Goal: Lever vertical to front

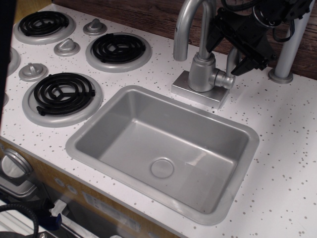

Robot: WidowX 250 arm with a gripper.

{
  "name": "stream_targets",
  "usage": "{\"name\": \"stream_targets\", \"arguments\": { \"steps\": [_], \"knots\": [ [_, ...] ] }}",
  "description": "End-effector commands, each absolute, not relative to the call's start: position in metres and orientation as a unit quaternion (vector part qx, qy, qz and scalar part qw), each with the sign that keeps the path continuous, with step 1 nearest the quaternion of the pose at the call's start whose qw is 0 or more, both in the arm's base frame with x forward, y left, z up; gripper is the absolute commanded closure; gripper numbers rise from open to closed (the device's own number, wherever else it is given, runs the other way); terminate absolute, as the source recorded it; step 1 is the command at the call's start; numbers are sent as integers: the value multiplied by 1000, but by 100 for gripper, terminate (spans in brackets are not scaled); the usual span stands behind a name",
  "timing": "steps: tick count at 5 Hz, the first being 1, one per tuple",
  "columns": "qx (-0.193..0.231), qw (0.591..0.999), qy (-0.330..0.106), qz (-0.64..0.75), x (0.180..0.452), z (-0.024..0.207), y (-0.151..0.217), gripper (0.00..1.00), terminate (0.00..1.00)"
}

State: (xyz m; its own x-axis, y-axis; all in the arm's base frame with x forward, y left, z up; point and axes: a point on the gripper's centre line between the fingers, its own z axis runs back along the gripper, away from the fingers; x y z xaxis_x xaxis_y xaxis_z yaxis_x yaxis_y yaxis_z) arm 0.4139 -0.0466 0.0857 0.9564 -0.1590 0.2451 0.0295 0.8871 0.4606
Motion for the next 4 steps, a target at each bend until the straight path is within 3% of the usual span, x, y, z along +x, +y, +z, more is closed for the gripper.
{"name": "stream_targets", "arguments": {
  "steps": [1,3,4],
  "knots": [
    [178,969,-165,-40,433,119,-35,100,0],
    [140,980,-135,-39,435,115,-39,100,0],
    [128,984,-125,-22,421,110,-43,100,0]
  ]
}}
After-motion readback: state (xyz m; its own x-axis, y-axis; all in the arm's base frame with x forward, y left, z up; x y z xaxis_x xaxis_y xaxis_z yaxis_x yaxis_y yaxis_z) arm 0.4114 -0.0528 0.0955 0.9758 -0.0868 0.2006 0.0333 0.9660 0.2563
